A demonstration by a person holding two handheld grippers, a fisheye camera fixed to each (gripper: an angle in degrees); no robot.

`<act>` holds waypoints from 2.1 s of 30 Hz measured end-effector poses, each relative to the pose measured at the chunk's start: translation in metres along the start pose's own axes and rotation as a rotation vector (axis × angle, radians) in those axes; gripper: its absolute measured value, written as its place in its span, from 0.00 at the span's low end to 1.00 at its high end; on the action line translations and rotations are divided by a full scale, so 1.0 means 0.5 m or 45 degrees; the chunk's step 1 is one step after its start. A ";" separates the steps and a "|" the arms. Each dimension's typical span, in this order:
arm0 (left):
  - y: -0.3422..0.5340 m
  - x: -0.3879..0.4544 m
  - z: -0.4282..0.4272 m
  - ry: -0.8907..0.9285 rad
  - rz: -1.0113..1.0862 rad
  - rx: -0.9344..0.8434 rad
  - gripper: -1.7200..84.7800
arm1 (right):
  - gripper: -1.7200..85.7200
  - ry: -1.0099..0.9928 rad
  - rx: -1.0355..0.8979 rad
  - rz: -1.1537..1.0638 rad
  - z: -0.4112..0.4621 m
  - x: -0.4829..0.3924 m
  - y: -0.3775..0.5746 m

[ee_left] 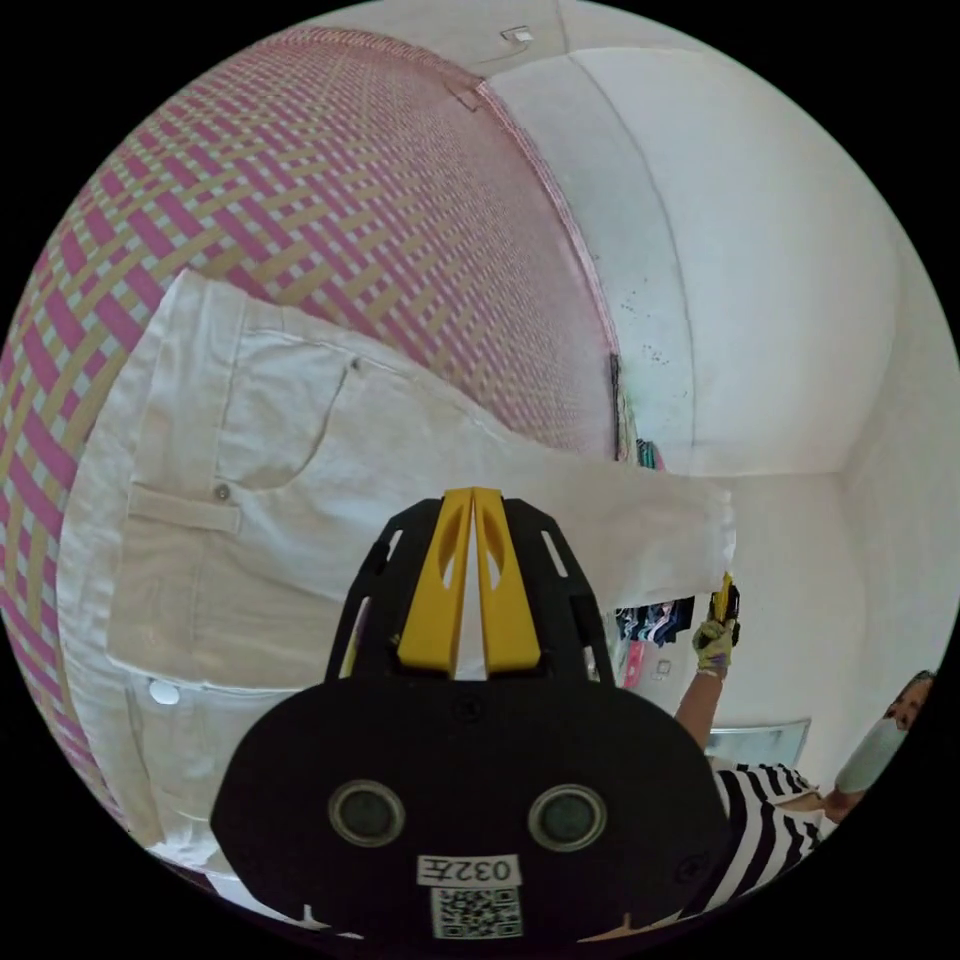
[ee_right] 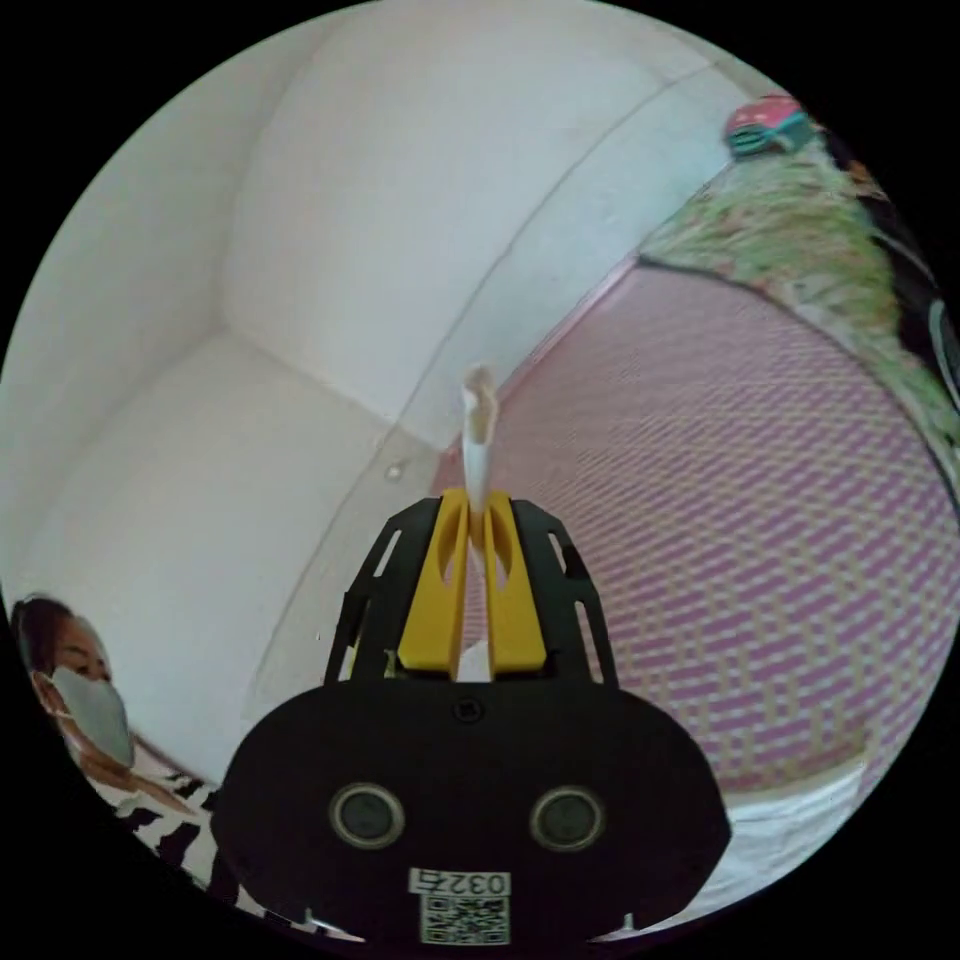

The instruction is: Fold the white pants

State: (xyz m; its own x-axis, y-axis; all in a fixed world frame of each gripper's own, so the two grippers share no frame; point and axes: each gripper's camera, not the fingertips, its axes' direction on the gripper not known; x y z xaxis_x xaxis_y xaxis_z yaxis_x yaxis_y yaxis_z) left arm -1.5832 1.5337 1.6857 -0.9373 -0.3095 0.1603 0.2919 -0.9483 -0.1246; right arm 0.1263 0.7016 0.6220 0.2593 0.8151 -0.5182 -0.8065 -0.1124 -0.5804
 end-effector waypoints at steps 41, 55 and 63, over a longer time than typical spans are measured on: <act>0.444 -0.385 -0.357 0.027 -0.310 0.342 0.06 | 0.11 0.460 -0.049 0.657 -0.834 0.394 0.571; 0.578 -0.533 -0.366 0.275 -0.476 0.361 0.11 | 0.10 0.127 -0.108 0.692 -0.893 0.433 0.687; 0.606 -0.562 -0.355 0.364 -0.495 0.429 0.11 | 0.04 0.058 -0.162 0.552 -0.905 0.333 0.651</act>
State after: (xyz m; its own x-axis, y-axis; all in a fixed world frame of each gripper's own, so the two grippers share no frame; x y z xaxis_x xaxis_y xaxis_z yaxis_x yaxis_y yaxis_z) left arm -1.2655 1.3459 1.4293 -0.9881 0.0525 -0.1442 -0.0832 -0.9729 0.2159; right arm 0.1474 0.5436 0.0627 -0.0626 0.6521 -0.7556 -0.7748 -0.5089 -0.3750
